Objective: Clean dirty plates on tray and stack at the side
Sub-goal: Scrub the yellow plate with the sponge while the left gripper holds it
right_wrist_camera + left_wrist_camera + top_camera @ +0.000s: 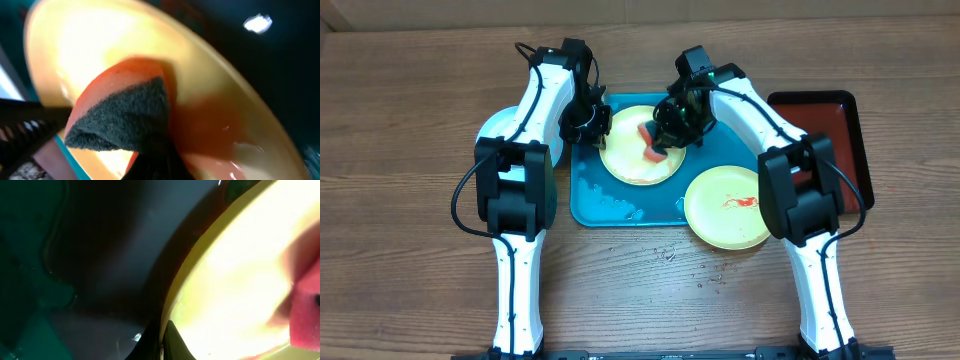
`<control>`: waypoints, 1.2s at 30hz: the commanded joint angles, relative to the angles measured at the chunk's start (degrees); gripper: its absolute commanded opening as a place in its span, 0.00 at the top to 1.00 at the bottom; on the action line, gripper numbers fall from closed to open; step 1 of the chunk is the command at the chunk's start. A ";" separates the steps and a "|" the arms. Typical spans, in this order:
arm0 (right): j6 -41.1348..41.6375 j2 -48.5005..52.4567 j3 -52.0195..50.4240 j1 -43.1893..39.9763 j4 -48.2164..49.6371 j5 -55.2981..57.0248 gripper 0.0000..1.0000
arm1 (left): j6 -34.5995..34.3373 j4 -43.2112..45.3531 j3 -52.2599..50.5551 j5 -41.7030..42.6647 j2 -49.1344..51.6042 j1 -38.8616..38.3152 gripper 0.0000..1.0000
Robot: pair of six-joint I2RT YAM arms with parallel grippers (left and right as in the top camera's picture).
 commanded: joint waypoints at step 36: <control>-4.13 -3.39 -3.67 14.25 5.46 27.12 0.96 | -0.55 0.02 -0.20 -2.58 0.52 0.11 0.96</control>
